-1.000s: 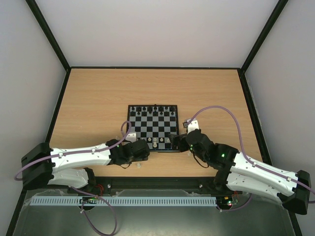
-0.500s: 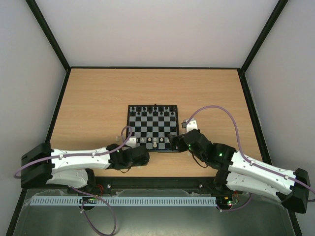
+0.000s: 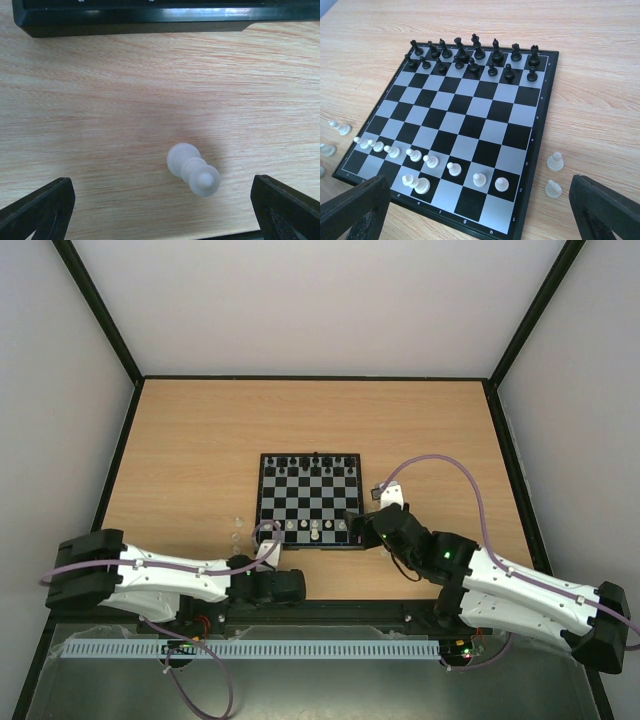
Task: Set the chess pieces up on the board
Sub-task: Pick up the chess piece at the center of the board, then place the chess piece on the chessboard.
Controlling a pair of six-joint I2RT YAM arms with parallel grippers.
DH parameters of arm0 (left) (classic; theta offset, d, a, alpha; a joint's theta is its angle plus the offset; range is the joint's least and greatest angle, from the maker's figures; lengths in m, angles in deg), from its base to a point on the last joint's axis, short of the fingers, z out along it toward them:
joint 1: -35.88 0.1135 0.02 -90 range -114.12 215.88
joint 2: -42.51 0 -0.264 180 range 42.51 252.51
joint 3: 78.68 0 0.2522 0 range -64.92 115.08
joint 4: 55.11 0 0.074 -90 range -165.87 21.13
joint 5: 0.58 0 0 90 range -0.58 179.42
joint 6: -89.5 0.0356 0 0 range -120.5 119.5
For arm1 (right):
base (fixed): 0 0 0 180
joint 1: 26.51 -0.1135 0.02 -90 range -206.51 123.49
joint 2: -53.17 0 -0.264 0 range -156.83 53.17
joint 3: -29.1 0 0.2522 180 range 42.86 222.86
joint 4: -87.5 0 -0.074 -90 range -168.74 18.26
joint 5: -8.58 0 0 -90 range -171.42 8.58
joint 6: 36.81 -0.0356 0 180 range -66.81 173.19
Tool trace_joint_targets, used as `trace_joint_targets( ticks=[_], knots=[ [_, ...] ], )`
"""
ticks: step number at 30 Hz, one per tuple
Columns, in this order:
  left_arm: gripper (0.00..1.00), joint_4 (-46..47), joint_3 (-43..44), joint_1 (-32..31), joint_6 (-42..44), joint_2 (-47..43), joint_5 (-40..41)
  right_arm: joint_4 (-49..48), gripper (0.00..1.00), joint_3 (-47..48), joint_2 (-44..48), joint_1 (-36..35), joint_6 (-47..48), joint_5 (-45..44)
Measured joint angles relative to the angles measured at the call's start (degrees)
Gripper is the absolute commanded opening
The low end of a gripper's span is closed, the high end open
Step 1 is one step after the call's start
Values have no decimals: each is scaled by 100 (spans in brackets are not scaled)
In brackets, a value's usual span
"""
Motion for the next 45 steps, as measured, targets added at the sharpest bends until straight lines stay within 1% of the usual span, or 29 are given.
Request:
trace_joint_targets(
  ticks=[2,4,8,12,14,20,22,27,32,33,40,42,45],
  knots=[
    [90,-2,4,-35,0,114,57,0,99,-2,-22,0,-4,-28],
    [79,-50,50,-28,28,249,140,0,99,-9,-55,0,-13,-55],
    [61,-177,435,44,284,551,302,-2,99,-26,-168,0,-22,-122],
    [50,-120,662,125,535,614,369,-15,99,-28,-337,0,-26,-168],
    [48,-101,669,142,625,614,358,-17,99,-28,-424,0,-37,-195],
    [47,-122,629,87,697,531,262,-20,99,-28,-540,0,-44,-225],
    [42,-136,575,74,682,463,243,-28,99,-28,-566,0,-44,-234],
    [33,-179,549,66,671,439,173,-52,99,-28,-645,0,-44,-245],
    [17,-181,538,66,675,442,162,-59,99,-28,-732,0,-42,-245],
    [15,-186,533,68,691,442,164,-59,99,-28,-741,0,-42,-245],
    [13,-291,570,170,824,442,190,-61,99,-28,-813,0,-44,-260],
    [13,-422,721,219,935,442,221,-59,98,-28,-828,0,-44,-273],
    [13,-588,1187,363,1193,455,284,-61,99,-28,-841,0,-46,-291]
  ],
)
